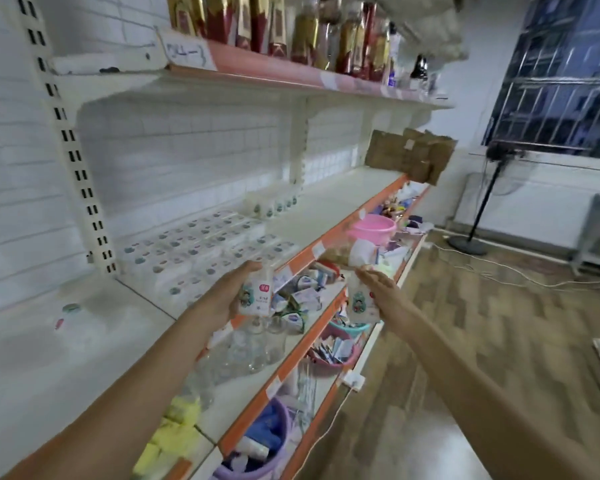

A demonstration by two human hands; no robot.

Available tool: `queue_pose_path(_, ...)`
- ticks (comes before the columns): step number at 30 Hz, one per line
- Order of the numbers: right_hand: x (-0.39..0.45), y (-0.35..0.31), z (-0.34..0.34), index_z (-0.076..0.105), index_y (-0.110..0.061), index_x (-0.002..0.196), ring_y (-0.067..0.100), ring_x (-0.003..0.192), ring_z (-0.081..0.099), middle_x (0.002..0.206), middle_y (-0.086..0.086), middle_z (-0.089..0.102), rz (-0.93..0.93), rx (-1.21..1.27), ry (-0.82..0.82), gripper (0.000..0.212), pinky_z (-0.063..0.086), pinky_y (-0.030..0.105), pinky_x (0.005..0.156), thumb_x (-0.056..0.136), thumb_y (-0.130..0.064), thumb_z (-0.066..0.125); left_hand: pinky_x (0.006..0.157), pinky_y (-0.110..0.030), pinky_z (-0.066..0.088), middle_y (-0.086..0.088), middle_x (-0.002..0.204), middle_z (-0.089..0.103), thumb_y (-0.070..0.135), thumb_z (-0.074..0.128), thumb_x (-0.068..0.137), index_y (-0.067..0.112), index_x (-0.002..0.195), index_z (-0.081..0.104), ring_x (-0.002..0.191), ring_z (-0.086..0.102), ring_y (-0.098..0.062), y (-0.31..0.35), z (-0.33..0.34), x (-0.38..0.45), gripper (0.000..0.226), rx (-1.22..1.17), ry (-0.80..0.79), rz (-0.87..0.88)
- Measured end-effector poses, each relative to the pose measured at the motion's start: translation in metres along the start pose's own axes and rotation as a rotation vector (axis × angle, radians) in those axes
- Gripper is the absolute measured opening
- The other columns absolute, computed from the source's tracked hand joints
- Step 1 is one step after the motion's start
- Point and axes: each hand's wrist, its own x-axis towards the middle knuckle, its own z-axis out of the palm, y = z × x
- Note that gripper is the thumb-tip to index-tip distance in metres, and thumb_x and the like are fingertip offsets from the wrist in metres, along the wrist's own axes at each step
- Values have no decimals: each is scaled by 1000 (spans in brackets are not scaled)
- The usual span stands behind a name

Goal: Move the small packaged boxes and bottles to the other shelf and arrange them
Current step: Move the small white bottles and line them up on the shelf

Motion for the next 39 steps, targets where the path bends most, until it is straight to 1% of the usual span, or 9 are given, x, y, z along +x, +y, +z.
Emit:
queue_pose_path(2,7,16,-42,59,-31,101,31,114,55,121,6,60,18,-27,7,67,39,52,103,51,-75,67,65,-36,42,-8,64,63,45,70,65,20,75,70,62,54,-23,-11,29,16,27,20,-42,15)
queue_pose_path(4,1,15,-70,57,-33,107,31,114,55,124,6,59,50,-38,10,63,40,53,102,58,-73,64,63,-34,41,-8,71,64,41,75,63,21,79,71,68,53,-23,-20,51,31,27,35,-63,22)
queue_pose_path(8,9,11,-108,52,-12,124,34,107,60,118,17,61,98,-29,67,43,50,47,90,88,-36,58,56,-24,42,-5,79,62,27,70,77,20,84,63,68,58,-17,-30,94,56,12,76,-86,48)
queue_pose_path(14,63,17,-138,57,-11,119,30,103,62,114,15,64,79,-60,90,67,51,45,90,64,-46,72,53,-22,46,-5,82,63,18,62,84,16,94,55,76,59,-19,-17,128,109,12,125,-140,71)
queue_pose_path(17,107,16,-143,57,-9,118,30,102,63,113,15,64,69,-87,72,48,50,44,91,78,-34,70,56,-24,47,-5,82,61,21,71,75,17,92,54,73,58,-16,0,134,151,24,126,-118,108)
queue_pose_path(22,205,-4,-140,54,-5,124,29,105,60,117,15,62,-2,-136,24,50,49,44,91,82,-29,67,59,-20,44,-3,88,60,15,64,82,16,97,52,77,57,-13,35,133,229,19,98,-54,181)
queue_pose_path(28,321,-35,-125,53,-7,127,25,109,57,124,14,58,-95,-260,-65,50,46,43,96,83,-28,65,72,-24,42,-6,118,56,20,69,79,13,114,50,110,53,-21,75,112,324,40,145,67,233)
queue_pose_path(34,403,-42,-114,52,-8,127,23,103,57,123,12,58,-132,-183,-92,50,47,35,86,84,-28,65,72,-23,40,-9,116,55,22,74,75,14,108,51,100,52,-18,96,110,396,42,269,178,291)
queue_pose_path(39,456,-36,-109,53,-9,126,26,107,57,122,12,59,-139,-160,-156,50,47,44,96,83,-30,66,92,-34,44,-6,114,56,38,78,57,13,116,55,100,58,-20,97,108,434,68,367,236,279)
